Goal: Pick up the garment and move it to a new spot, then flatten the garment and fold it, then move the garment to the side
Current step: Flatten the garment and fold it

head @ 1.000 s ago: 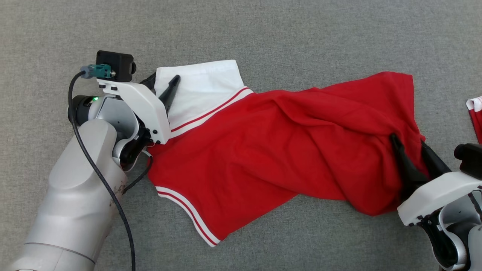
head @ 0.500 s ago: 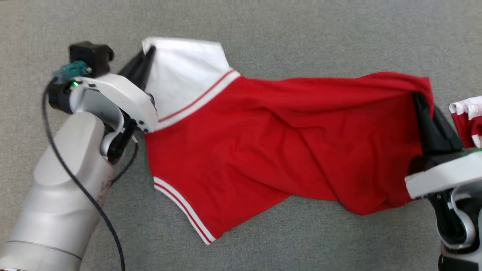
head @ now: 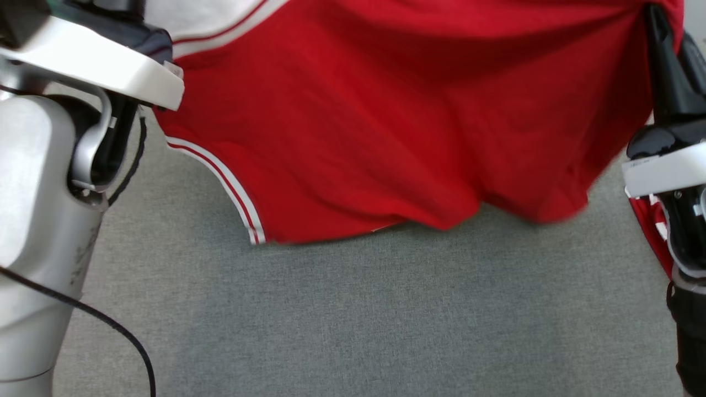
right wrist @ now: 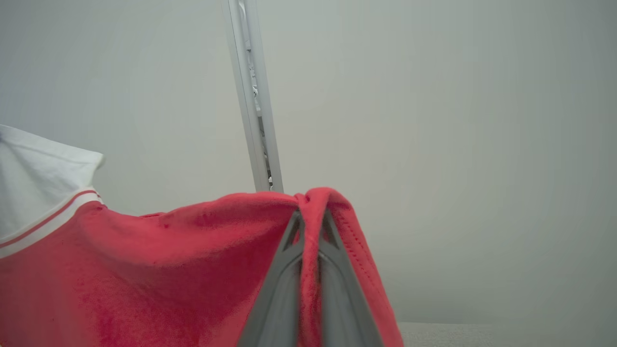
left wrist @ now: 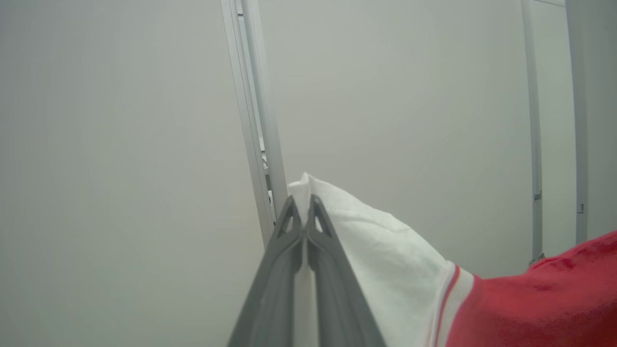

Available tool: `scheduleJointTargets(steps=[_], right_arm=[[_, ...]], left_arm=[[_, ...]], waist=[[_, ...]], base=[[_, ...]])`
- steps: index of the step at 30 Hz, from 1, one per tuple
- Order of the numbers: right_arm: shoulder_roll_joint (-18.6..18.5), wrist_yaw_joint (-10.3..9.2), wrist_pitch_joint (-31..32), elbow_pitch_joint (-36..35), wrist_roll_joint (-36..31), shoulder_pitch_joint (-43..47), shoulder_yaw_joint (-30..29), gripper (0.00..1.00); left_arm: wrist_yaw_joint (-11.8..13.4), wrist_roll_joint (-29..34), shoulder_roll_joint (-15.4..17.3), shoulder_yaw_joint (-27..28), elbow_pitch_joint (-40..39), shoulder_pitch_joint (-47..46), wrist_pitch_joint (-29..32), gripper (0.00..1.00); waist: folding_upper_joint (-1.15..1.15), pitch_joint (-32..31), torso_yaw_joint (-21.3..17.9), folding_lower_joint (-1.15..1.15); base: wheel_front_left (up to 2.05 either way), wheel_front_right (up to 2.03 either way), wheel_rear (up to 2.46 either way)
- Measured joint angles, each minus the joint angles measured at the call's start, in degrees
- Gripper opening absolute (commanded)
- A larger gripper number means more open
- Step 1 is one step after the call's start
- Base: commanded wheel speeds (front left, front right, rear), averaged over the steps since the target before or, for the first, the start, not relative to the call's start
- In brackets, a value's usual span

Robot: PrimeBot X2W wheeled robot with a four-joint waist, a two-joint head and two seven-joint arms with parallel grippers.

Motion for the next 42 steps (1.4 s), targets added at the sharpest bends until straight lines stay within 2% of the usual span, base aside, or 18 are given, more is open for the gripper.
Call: scheduleJointTargets(steps=[9, 14, 19, 23, 28, 33, 34, 36, 37, 42], right_arm=[[-2.1, 0.00, 2.7, -0.8, 1.3, -3.4, 0.8, 0.00], [-2.2, 0.00, 3.8, -1.0, 1.7, -3.5, 0.9, 0.00], [-1.7, 0.00, 4.4, 1.8, 3.3, -4.8, 1.5, 0.00], [-1.7, 0.00, 3.6, 7.0, 4.3, -9.7, 2.2, 0.00], [-1.0, 0.00, 1.9, 19.0, 6.2, -20.0, 4.2, 0.00], [-0.4, 0.00, -3.0, 32.7, 7.6, -32.5, 6.6, 0.00], [-0.4, 0.00, -3.0, 32.7, 7.6, -32.5, 6.6, 0.00], [0.0, 0.00, -7.9, 40.1, 8.0, -39.8, 8.4, 0.00], [0.0, 0.00, -7.9, 40.1, 8.0, -39.8, 8.4, 0.00], [0.7, 0.00, -17.0, 49.9, 8.3, -49.3, 11.8, 0.00]], left_arm=[[4.3, 1.4, 3.5, 1.2, -15.0, 0.8, 6.0, 0.00], [5.5, 1.3, 4.1, 1.6, -18.3, 2.2, 7.4, 0.00], [5.5, -0.2, 3.3, 2.0, -17.5, 2.2, 7.1, 0.00], [3.8, -1.3, 2.4, 2.0, -12.2, -2.0, 6.8, 0.00], [1.2, -3.1, 1.5, 2.5, 0.1, -11.1, 7.8, 0.00], [-2.0, -2.2, 0.8, 1.8, 13.0, -23.0, 6.6, 0.00], [-2.0, -2.2, 0.8, 1.8, 13.0, -23.0, 6.6, 0.00], [-3.4, -0.5, 0.6, 1.2, 20.1, -29.8, 4.1, 0.00], [-3.4, -0.5, 0.6, 1.2, 20.1, -29.8, 4.1, 0.00], [-4.4, 2.2, -0.2, 0.5, 30.1, -39.2, -2.5, 0.00]], waist=[[0.00, -4.4, 0.7, 0.00], [0.00, -4.6, 0.7, 0.00], [0.00, -4.1, 0.5, 0.00], [0.00, -3.1, 0.4, 0.00], [0.00, -1.0, 0.0, 0.00], [0.00, 2.4, -0.5, 0.00], [0.00, 2.4, -0.5, 0.00], [0.00, 4.5, -0.9, 0.00], [0.00, 4.5, -0.9, 0.00], [0.00, 7.0, -1.2, 0.00]], base=[[0.00, 0.00, 0.00], [0.00, 0.00, 0.00], [0.00, 0.00, 0.00], [0.00, 0.00, 0.00], [0.00, 0.00, 0.00], [0.00, 0.00, 0.00], [0.00, 0.00, 0.00], [0.00, 0.00, 0.00], [0.00, 0.00, 0.00], [0.00, 0.00, 0.00]])
